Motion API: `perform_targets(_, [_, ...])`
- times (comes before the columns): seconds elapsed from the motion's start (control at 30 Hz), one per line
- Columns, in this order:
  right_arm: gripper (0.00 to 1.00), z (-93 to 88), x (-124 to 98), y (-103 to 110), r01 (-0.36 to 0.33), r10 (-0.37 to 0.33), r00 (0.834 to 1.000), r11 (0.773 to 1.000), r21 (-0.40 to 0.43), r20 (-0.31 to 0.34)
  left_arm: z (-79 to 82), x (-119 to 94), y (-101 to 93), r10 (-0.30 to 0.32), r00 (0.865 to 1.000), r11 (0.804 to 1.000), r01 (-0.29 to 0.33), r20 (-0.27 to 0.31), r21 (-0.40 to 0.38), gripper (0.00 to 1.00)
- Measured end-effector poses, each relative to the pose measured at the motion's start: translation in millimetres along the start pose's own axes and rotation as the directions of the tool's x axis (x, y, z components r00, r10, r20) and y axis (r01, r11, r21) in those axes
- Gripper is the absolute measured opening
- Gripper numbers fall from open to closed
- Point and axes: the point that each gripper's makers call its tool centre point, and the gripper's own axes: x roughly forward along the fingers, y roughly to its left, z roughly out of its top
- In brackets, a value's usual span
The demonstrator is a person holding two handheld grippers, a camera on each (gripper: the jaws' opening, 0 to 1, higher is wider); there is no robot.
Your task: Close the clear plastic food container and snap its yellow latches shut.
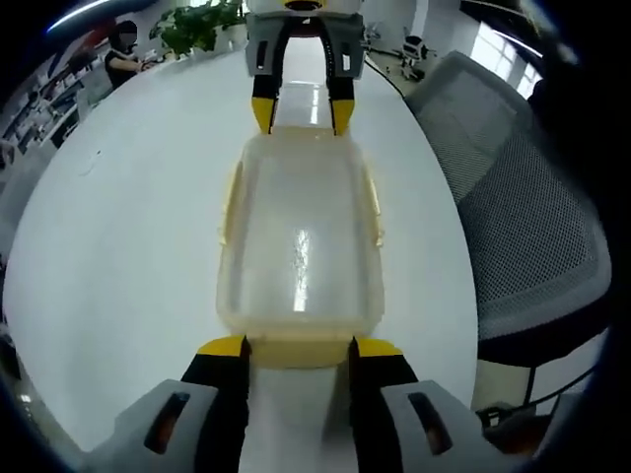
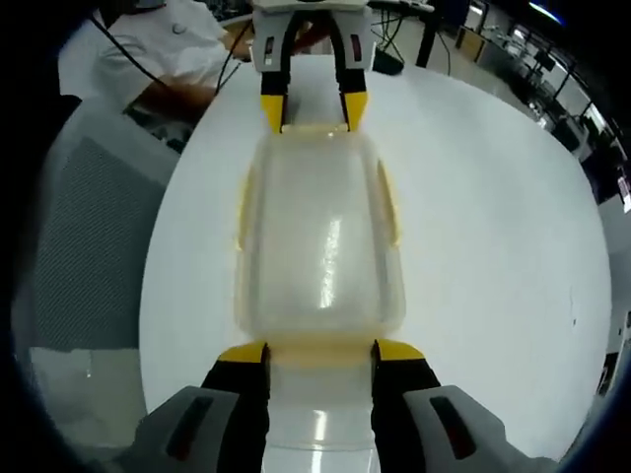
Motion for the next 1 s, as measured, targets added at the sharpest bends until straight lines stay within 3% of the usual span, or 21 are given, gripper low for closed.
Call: perform_targets(1.0, [0.39,4.0,-43,-5,0.006,-0.006,0.999,1.000,0.009,0.042,30.2,-37,5.0,-0.005,1.000,1.000,0.005,0.019,0.023,0.38])
